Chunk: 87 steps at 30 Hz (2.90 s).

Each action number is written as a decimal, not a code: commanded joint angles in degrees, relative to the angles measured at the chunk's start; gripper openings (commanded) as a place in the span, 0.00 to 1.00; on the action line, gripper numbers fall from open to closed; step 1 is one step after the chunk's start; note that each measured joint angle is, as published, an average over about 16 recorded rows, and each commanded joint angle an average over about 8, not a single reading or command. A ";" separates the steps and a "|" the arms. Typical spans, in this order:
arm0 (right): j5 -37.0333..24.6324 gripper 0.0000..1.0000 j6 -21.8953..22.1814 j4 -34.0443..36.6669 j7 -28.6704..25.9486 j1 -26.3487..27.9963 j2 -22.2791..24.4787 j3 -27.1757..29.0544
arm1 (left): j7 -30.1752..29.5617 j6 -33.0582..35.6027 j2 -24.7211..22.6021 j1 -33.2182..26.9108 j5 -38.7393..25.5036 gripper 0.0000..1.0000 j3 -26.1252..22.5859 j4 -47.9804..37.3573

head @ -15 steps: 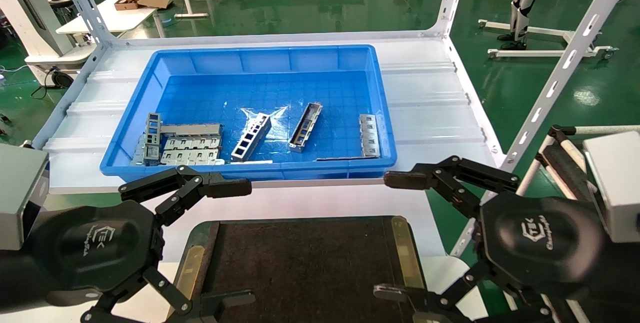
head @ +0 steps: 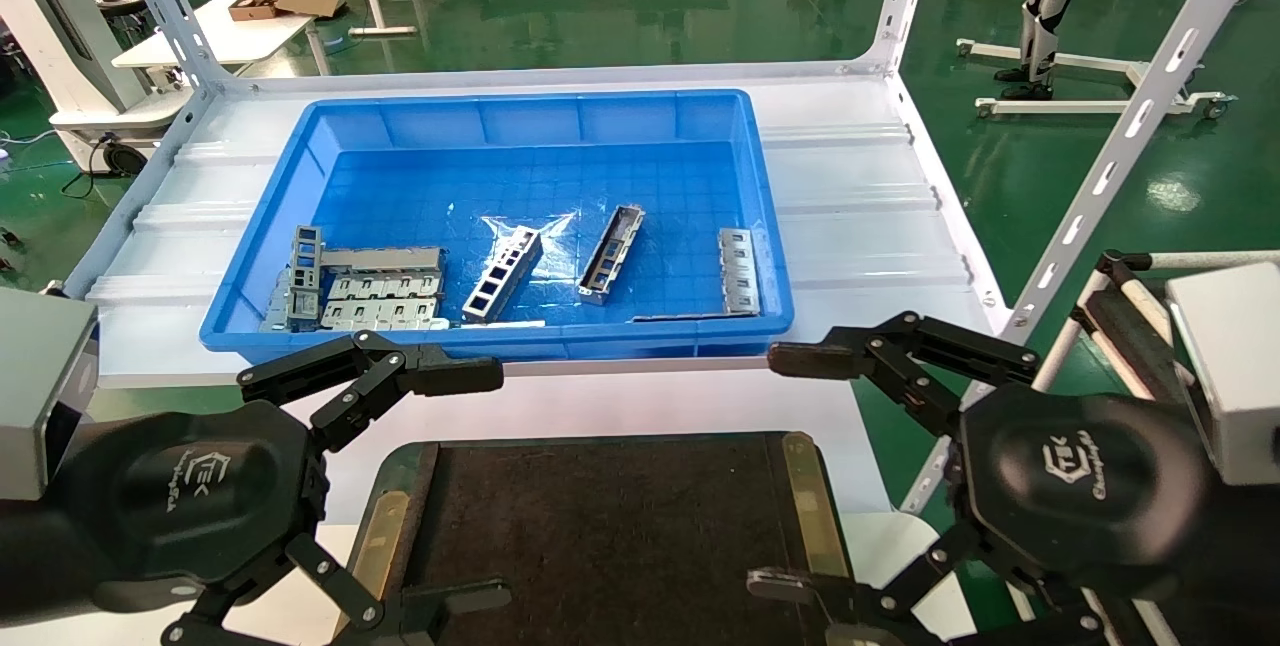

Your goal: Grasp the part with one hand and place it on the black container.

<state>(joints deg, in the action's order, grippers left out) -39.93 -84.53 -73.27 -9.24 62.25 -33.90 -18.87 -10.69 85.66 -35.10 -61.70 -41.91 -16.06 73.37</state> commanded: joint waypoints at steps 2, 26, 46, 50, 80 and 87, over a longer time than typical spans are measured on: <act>0.00 1.00 0.00 0.00 0.00 0.00 0.00 0.00 | 0.00 0.00 0.00 0.00 0.00 1.00 0.00 0.00; 0.00 1.00 0.00 0.00 0.00 0.00 0.00 0.00 | 0.00 0.00 0.00 0.00 0.00 1.00 0.00 0.00; 0.01 1.00 -0.02 0.04 0.02 0.02 0.00 -0.03 | -0.60 -3.06 -2.20 -1.10 -2.22 1.00 -1.07 -0.76; 0.01 1.00 -0.02 0.04 0.03 0.03 0.00 -0.03 | -0.84 -4.93 -3.86 -1.98 -4.32 1.00 -2.09 -1.60; 0.04 1.00 0.00 0.04 0.05 0.04 0.01 -0.08 | 0.39 -24.87 -25.57 -20.18 -26.44 1.00 -12.04 -30.12; 0.05 1.00 0.00 0.04 0.05 0.04 0.02 -0.09 | 4.42 -29.52 -32.27 -24.23 -28.04 1.00 -12.47 -42.44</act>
<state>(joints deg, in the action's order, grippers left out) -39.88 -84.53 -73.23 -9.19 62.30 -33.88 -18.95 -6.14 56.07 -67.28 -85.85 -69.80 -28.44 30.98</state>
